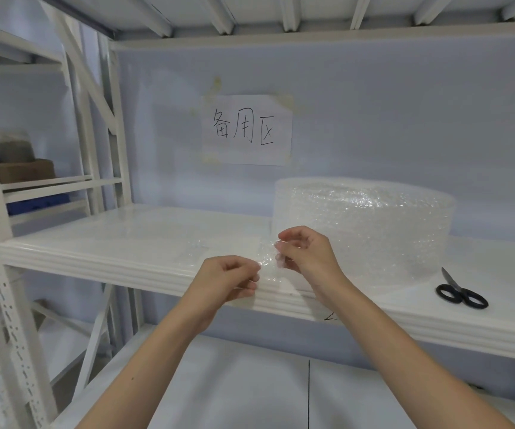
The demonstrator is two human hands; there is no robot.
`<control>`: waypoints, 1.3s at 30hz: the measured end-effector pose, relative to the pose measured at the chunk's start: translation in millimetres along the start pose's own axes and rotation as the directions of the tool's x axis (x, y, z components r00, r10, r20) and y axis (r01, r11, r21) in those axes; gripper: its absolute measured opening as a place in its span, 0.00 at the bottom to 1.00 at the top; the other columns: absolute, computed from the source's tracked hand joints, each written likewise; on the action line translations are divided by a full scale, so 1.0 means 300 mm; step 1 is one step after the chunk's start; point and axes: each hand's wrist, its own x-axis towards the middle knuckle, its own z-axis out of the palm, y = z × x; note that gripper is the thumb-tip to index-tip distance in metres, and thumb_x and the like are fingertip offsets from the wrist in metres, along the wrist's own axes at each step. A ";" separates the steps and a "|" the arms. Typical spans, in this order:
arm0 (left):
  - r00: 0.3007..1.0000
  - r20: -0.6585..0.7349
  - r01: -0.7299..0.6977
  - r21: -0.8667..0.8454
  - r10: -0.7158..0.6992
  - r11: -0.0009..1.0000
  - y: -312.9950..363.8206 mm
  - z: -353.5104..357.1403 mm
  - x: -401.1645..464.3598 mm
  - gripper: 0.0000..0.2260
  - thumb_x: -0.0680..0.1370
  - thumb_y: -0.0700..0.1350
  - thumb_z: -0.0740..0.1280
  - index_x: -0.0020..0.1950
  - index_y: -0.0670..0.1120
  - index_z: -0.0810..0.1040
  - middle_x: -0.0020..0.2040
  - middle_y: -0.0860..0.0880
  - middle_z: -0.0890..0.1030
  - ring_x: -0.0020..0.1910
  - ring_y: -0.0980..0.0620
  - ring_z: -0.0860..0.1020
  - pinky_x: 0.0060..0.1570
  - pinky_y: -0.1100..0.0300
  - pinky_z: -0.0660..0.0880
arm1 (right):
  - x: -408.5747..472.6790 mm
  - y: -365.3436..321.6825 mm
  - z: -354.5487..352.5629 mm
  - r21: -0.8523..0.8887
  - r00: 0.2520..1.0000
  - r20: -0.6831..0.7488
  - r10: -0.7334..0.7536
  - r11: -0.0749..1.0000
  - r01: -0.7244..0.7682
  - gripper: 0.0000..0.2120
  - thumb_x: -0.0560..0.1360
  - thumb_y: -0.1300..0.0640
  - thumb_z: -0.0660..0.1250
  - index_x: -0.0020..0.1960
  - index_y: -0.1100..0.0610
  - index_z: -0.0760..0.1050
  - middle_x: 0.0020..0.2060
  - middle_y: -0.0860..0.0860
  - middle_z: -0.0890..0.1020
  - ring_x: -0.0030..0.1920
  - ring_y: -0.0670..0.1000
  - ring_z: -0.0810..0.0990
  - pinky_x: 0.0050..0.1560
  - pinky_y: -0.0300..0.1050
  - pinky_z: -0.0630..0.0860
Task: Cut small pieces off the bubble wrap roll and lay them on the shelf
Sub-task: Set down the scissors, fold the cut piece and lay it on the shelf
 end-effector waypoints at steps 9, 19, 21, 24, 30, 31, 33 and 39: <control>0.969 -0.240 -0.020 0.172 0.061 0.985 -0.013 -0.129 0.028 0.05 0.74 0.37 0.71 0.49 0.39 0.80 0.37 0.40 0.84 0.26 0.53 0.79 0.32 0.64 0.78 | 0.119 0.060 0.144 -0.250 0.994 0.061 0.089 0.966 -0.071 0.04 0.69 0.63 0.73 0.43 0.58 0.80 0.39 0.56 0.83 0.34 0.50 0.78 0.35 0.40 0.75; 0.934 -0.346 -0.021 0.199 0.090 0.980 -0.058 -0.211 0.056 0.04 0.74 0.36 0.69 0.47 0.38 0.79 0.35 0.40 0.83 0.24 0.52 0.76 0.30 0.61 0.77 | 0.227 0.136 0.264 -0.245 0.989 0.085 0.123 0.965 -0.099 0.04 0.67 0.65 0.73 0.38 0.58 0.80 0.35 0.57 0.82 0.31 0.52 0.76 0.34 0.42 0.73; 0.933 -0.348 -0.022 0.197 0.091 0.980 -0.063 -0.215 0.057 0.04 0.74 0.36 0.69 0.47 0.38 0.80 0.34 0.40 0.82 0.24 0.52 0.76 0.30 0.61 0.78 | 0.243 0.153 0.262 -0.286 0.992 0.076 0.105 0.955 -0.079 0.04 0.67 0.65 0.73 0.37 0.58 0.80 0.35 0.59 0.83 0.30 0.53 0.76 0.37 0.47 0.76; 0.935 -0.341 -0.030 0.188 0.094 0.982 -0.066 -0.208 0.052 0.03 0.75 0.37 0.67 0.46 0.39 0.80 0.35 0.41 0.82 0.24 0.53 0.76 0.28 0.63 0.76 | 0.255 0.175 0.262 -0.372 0.994 0.084 0.071 0.928 -0.035 0.05 0.68 0.66 0.70 0.36 0.58 0.81 0.35 0.60 0.84 0.30 0.50 0.77 0.42 0.48 0.78; 0.932 -0.353 -0.040 0.117 0.079 0.992 -0.052 -0.187 0.034 0.06 0.77 0.40 0.65 0.47 0.39 0.80 0.36 0.41 0.82 0.26 0.49 0.76 0.27 0.62 0.75 | 0.238 0.173 0.259 -0.361 0.999 0.054 0.005 0.933 0.015 0.05 0.72 0.64 0.66 0.41 0.62 0.80 0.41 0.60 0.83 0.29 0.51 0.75 0.35 0.46 0.74; 0.933 -0.350 -0.042 0.117 0.081 0.992 -0.048 -0.184 0.030 0.06 0.78 0.39 0.64 0.47 0.39 0.80 0.36 0.41 0.82 0.26 0.50 0.76 0.26 0.62 0.75 | 0.230 0.163 0.258 -0.350 0.999 0.030 -0.019 0.936 0.029 0.05 0.74 0.63 0.66 0.42 0.62 0.80 0.42 0.57 0.83 0.31 0.52 0.76 0.37 0.47 0.75; 0.937 -0.338 -0.049 0.120 0.087 0.992 -0.039 -0.175 0.021 0.06 0.78 0.39 0.64 0.47 0.39 0.80 0.36 0.42 0.82 0.26 0.50 0.76 0.27 0.62 0.76 | 0.203 0.140 0.252 -0.363 0.996 -0.014 -0.094 0.928 0.082 0.06 0.75 0.61 0.64 0.43 0.59 0.80 0.43 0.50 0.82 0.36 0.51 0.78 0.42 0.47 0.77; 0.960 -0.254 -0.092 0.101 0.115 0.991 -0.004 -0.092 0.004 0.06 0.78 0.41 0.64 0.47 0.41 0.80 0.40 0.42 0.83 0.28 0.49 0.77 0.32 0.58 0.78 | -0.002 0.011 0.119 -0.370 0.990 0.037 -0.137 0.918 0.141 0.09 0.76 0.59 0.63 0.40 0.58 0.80 0.36 0.52 0.82 0.28 0.47 0.77 0.28 0.39 0.74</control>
